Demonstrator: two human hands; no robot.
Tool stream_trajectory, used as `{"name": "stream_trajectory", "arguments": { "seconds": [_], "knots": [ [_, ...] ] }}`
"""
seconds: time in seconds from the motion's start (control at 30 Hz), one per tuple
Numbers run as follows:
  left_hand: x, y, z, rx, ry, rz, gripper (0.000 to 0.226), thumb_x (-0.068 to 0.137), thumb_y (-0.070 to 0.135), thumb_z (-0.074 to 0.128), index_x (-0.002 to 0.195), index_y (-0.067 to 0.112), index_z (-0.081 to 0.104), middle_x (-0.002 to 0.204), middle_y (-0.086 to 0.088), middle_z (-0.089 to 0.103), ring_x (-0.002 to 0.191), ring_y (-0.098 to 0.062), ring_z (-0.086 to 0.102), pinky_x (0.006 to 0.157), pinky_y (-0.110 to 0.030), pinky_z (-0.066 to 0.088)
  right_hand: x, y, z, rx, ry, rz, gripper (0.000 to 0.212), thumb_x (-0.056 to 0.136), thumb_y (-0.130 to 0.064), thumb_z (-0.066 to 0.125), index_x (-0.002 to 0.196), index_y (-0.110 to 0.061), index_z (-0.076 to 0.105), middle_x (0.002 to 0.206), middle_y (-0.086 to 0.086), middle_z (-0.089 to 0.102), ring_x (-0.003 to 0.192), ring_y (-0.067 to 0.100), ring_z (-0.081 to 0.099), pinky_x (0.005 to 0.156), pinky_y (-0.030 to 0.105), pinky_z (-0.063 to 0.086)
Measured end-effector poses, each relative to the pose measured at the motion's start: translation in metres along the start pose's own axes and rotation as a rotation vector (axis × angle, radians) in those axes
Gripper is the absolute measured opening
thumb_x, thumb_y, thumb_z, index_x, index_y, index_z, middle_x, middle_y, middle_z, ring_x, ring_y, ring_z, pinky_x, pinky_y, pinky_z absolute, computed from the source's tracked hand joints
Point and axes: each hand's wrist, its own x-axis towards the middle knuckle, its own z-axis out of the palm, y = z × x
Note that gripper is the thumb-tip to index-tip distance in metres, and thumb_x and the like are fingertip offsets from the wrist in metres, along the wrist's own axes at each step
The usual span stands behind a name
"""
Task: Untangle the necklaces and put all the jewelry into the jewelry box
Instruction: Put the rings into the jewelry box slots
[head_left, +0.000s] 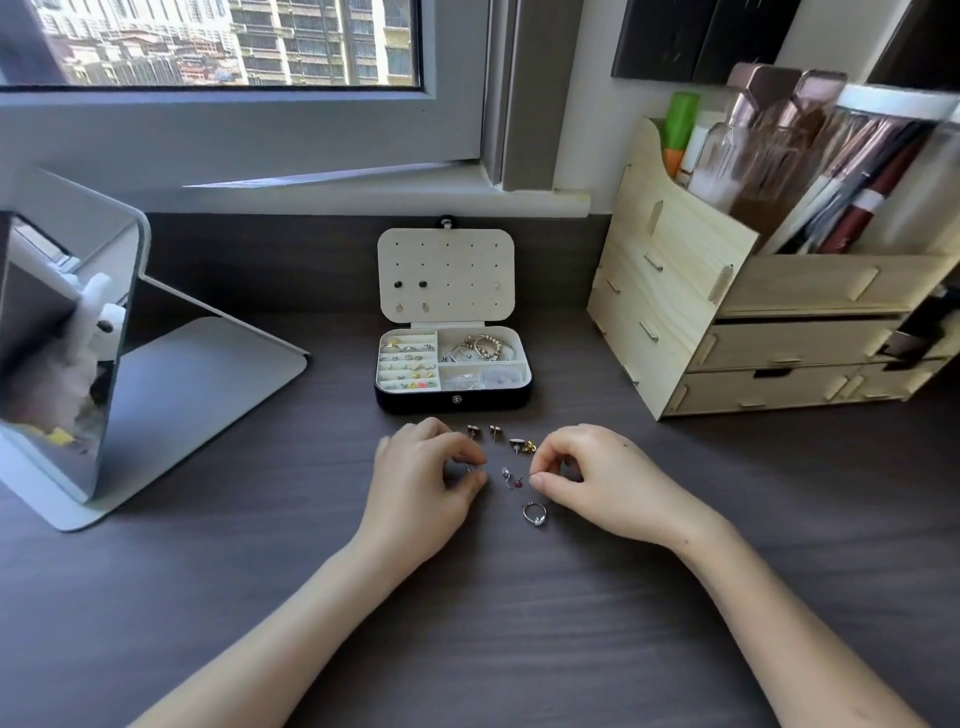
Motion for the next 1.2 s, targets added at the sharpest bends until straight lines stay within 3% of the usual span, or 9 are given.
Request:
{"name": "stream_trajectory", "arguments": {
  "seconds": [0.17,0.3,0.4,0.53,0.67,0.73,0.87,1.03,1.2],
  "knots": [
    [-0.004,0.012,-0.002,-0.141,-0.043,0.072,0.027,0.077,0.051,0.053,0.080,0.030,0.071,0.079,0.015,0.054,0.082,-0.008,0.053,0.079,-0.035,0.040,-0.001,-0.002,-0.001,0.153,0.024,-0.025,0.018,0.087,-0.027,0.061,0.072,-0.036,0.056,0.076,-0.017,0.057,0.072,-0.003,0.048,0.062,0.013,0.033],
    [-0.005,0.014,-0.002,-0.220,-0.043,0.081,0.013,0.077,0.041,0.062,0.079,0.030,0.069,0.079,0.015,0.056,0.080,-0.006,0.052,0.078,-0.035,0.044,-0.001,-0.002,0.000,0.240,0.058,-0.048,0.014,0.087,-0.026,0.062,0.076,-0.033,0.060,0.078,-0.015,0.061,0.070,0.004,0.049,0.064,0.019,0.039],
    [-0.003,0.016,-0.004,-0.252,-0.029,0.091,0.008,0.077,0.036,0.064,0.076,0.028,0.067,0.080,0.021,0.056,0.080,-0.002,0.052,0.076,-0.027,0.043,-0.002,-0.004,-0.003,0.335,0.087,-0.072,0.011,0.087,-0.021,0.064,0.079,-0.028,0.063,0.075,-0.011,0.062,0.068,0.011,0.053,0.063,0.023,0.041],
    [0.005,0.012,-0.014,-0.227,0.061,0.070,0.007,0.080,0.032,0.061,0.075,0.027,0.065,0.075,0.019,0.055,0.078,-0.002,0.051,0.072,-0.014,0.038,0.001,0.000,-0.009,0.479,0.253,-0.026,0.007,0.088,-0.014,0.063,0.085,-0.019,0.066,0.074,-0.009,0.063,0.062,-0.001,0.051,0.061,0.012,0.040],
    [0.023,-0.018,-0.037,-0.222,0.251,-0.100,0.013,0.088,0.021,0.064,0.076,0.025,0.061,0.082,0.007,0.057,0.080,0.000,0.053,0.070,-0.012,0.035,0.019,0.024,-0.007,0.307,0.423,0.097,0.009,0.090,-0.017,0.060,0.086,-0.018,0.068,0.084,-0.004,0.067,0.074,0.008,0.058,0.070,0.020,0.044],
    [0.033,-0.039,-0.043,-0.215,0.274,-0.221,0.015,0.090,0.018,0.062,0.076,0.025,0.060,0.089,0.002,0.057,0.081,-0.005,0.053,0.075,-0.021,0.036,0.028,0.031,-0.004,0.210,0.388,0.125,0.011,0.090,-0.020,0.059,0.089,-0.019,0.070,0.089,-0.006,0.067,0.084,0.012,0.061,0.076,0.026,0.045],
    [0.050,-0.075,-0.039,-0.364,0.286,-0.391,0.013,0.092,0.023,0.058,0.079,0.024,0.062,0.098,-0.006,0.063,0.086,-0.014,0.055,0.077,-0.031,0.041,0.035,0.018,0.008,0.108,0.351,-0.017,0.017,0.088,-0.029,0.062,0.099,-0.020,0.072,0.104,-0.008,0.067,0.100,0.012,0.057,0.080,0.014,0.033],
    [0.073,-0.077,-0.030,-0.515,0.261,-0.378,0.020,0.094,0.016,0.055,0.075,0.020,0.061,0.086,0.000,0.063,0.079,-0.007,0.054,0.075,-0.025,0.042,0.036,0.001,0.035,0.000,0.085,-0.247,0.061,0.082,-0.060,0.038,0.128,-0.025,0.058,0.138,-0.007,0.051,0.130,0.006,0.040,0.105,0.014,0.023],
    [0.107,-0.081,-0.030,-0.699,0.197,-0.457,0.014,0.095,0.019,0.055,0.084,0.017,0.064,0.090,-0.001,0.067,0.083,-0.011,0.061,0.077,-0.026,0.050,0.026,0.003,0.042,0.029,0.015,-0.351,0.045,0.087,-0.045,0.051,0.124,-0.022,0.061,0.140,-0.006,0.049,0.133,0.005,0.037,0.112,0.015,0.016]
  ]
}}
